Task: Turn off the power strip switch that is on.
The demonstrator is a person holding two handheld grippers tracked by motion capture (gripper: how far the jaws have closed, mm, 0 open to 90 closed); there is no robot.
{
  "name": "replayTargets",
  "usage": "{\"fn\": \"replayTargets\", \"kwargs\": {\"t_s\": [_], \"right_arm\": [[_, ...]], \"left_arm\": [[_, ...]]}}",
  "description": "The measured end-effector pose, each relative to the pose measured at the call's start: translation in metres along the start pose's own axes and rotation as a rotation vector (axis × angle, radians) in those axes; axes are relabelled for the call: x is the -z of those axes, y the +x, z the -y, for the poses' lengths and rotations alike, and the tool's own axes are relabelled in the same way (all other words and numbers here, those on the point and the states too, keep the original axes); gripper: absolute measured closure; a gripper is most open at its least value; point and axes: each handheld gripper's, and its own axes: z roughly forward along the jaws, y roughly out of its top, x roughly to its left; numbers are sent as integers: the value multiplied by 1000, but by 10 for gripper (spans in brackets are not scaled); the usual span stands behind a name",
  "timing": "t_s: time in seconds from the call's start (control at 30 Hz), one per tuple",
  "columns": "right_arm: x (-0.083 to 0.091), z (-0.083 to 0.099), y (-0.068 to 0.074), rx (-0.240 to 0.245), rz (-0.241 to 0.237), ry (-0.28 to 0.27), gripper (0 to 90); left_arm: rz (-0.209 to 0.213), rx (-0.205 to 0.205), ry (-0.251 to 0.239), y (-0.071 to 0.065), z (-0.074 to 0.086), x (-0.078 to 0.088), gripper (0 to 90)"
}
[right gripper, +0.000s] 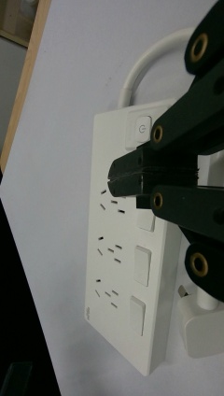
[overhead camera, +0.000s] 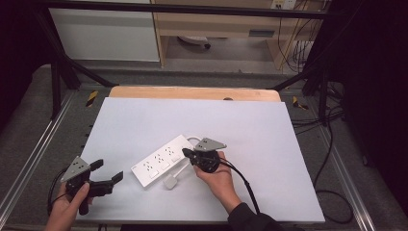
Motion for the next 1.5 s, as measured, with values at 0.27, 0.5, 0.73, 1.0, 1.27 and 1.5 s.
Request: {"fn": "replayTargets", "kwargs": {"t_s": [0.27,0.5,0.73,1.0,1.27,1.5], "right_arm": [[-3,3,2,-3,-5,9,900],[-6,5,3,-1,-10,19,900],[-10,7,7,0,-23,28,900],[-18,9,13,4,-34,36,900],[-27,8,19,11,-46,41,900],[-32,8,20,6,-44,40,900]], "left_arm": [[0,-1,1,0,0,0,66],[0,-1,2,0,0,0,66],[0,-2,3,0,0,0,66],[1,-2,4,0,0,0,66],[0,-4,2,0,0,0,66],[0,-3,2,0,0,0,66]]}}
